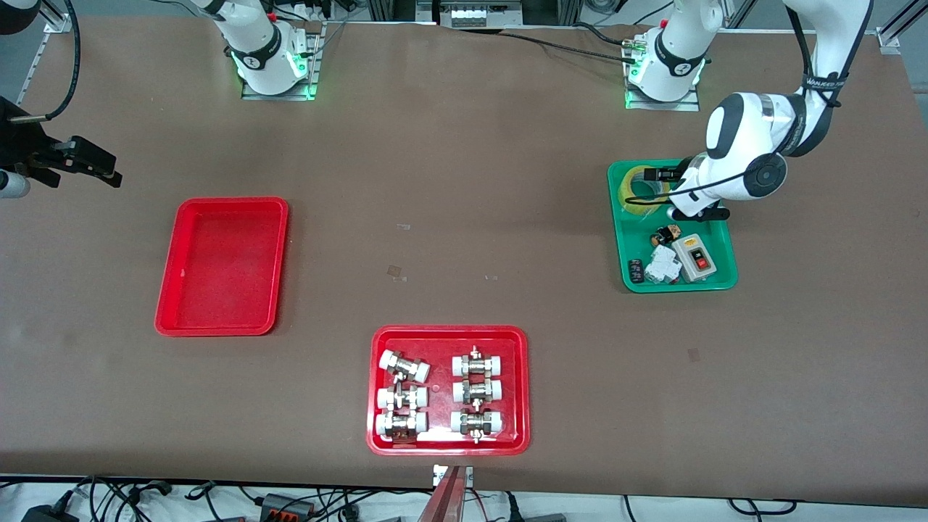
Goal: Left arm passes tape to right arm into tray
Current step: 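Lower the left gripper and grasp the yellow tape roll's rim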
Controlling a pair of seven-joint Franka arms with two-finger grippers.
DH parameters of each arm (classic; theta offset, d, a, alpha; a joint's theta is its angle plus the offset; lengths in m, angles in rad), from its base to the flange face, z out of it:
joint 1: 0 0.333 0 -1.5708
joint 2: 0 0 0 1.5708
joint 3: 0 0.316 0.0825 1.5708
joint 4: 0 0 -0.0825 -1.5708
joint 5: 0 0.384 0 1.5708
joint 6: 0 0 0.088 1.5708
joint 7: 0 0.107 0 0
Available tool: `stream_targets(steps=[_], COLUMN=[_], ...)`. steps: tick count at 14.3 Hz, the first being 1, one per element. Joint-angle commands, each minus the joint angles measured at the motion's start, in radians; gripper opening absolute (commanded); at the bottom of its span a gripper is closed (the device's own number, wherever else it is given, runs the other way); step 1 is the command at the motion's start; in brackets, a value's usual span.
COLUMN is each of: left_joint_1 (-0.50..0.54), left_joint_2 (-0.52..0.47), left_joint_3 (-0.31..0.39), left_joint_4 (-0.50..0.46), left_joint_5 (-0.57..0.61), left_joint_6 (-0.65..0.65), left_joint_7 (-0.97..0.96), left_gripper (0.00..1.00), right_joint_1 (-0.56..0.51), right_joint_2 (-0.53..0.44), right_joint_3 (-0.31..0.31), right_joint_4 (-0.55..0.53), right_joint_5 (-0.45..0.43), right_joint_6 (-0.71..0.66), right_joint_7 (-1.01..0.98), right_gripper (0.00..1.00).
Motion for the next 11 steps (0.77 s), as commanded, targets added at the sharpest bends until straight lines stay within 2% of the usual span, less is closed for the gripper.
stream_targets(steps=[1, 5, 6, 8, 9, 11], left_joint_1=[0.025, 0.053, 0.054, 0.054, 0.054, 0.054], left_joint_2=[0.029, 0.051, 0.051, 0.051, 0.051, 0.051], left_joint_3=[-0.004, -0.004, -0.004, -0.006, -0.006, -0.006], left_joint_4=[-0.026, -0.022, -0.022, -0.022, -0.020, -0.017], left_joint_5=[-0.023, -0.044, -0.046, -0.064, -0.078, -0.087], left_joint_6=[0.075, 0.083, 0.083, 0.080, 0.080, 0.075], left_joint_7=[0.015, 0.014, 0.014, 0.014, 0.014, 0.014], left_gripper=[0.99, 0.80, 0.71, 0.38, 0.26, 0.14], right_joint_1=[-0.007, -0.007, -0.007, -0.007, -0.007, -0.007], right_joint_2=[-0.017, -0.017, -0.017, -0.017, -0.017, -0.017], right_joint_3=[0.007, 0.007, 0.007, 0.007, 0.007, 0.007], right_joint_4=[-0.007, -0.007, -0.007, -0.007, -0.007, -0.007], right_joint_5=[0.008, 0.008, 0.008, 0.008, 0.008, 0.008], right_joint_6=[-0.012, -0.012, -0.012, -0.012, -0.013, -0.013], right_joint_7=[-0.002, -0.003, -0.003, -0.003, -0.003, -0.003], right_gripper=[1.00, 1.00, 1.00, 1.00, 1.00, 1.00])
